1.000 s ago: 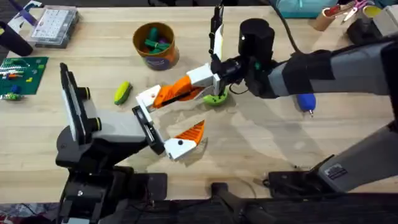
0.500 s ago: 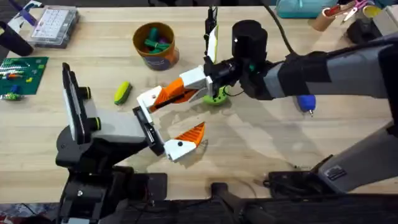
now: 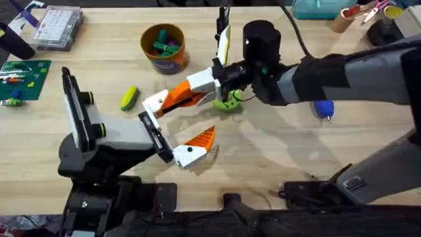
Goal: Pick up the gripper from the table and insert it into the empty holder that is missing its gripper. Then pick up a screw, insert it into the mounting hole, and use the screwdriver to tighten it. Finally, clean up the table by picking up the vegetable and placing it into the bucket.
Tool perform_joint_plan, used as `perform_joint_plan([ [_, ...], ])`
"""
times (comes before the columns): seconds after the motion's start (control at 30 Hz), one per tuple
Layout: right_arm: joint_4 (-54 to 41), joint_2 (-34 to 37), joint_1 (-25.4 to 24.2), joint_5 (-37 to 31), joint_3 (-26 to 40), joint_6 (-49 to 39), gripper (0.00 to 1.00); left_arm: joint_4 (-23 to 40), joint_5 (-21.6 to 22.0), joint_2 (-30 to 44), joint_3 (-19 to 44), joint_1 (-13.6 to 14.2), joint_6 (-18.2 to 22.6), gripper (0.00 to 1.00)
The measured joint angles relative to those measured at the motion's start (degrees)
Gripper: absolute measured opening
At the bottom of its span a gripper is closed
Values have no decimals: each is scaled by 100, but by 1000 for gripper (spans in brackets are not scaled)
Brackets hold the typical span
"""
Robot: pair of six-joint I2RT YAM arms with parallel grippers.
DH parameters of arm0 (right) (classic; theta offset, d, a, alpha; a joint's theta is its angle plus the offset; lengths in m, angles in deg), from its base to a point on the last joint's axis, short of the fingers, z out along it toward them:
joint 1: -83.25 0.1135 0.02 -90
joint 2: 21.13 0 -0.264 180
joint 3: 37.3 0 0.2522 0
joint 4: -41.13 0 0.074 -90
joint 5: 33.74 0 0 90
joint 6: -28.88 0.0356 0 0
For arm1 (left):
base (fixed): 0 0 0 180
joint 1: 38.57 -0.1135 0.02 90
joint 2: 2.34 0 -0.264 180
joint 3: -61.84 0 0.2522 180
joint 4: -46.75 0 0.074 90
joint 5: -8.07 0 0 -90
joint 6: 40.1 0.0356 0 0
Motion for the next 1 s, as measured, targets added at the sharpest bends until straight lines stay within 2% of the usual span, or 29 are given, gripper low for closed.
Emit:
perform_joint_plan([
  [0.27,0,0,1,-3,2,0,14,-2,4,-1,0,0,0,990],
  [0.3,-1,0,2,-6,3,1,26,-2,7,0,0,0,0,990],
  [0.37,-8,0,10,-55,5,-4,135,-2,-1,-2,0,0,5,989],
  [0.47,-32,0,80,-155,7,-2,204,-2,-30,0,2,2,11,989],
  [0.83,-36,0,107,-192,7,-1,230,-2,-16,0,2,2,10,990],
  [1.0,-101,0,111,-189,7,3,436,-6,-14,1,2,2,75,990],
])
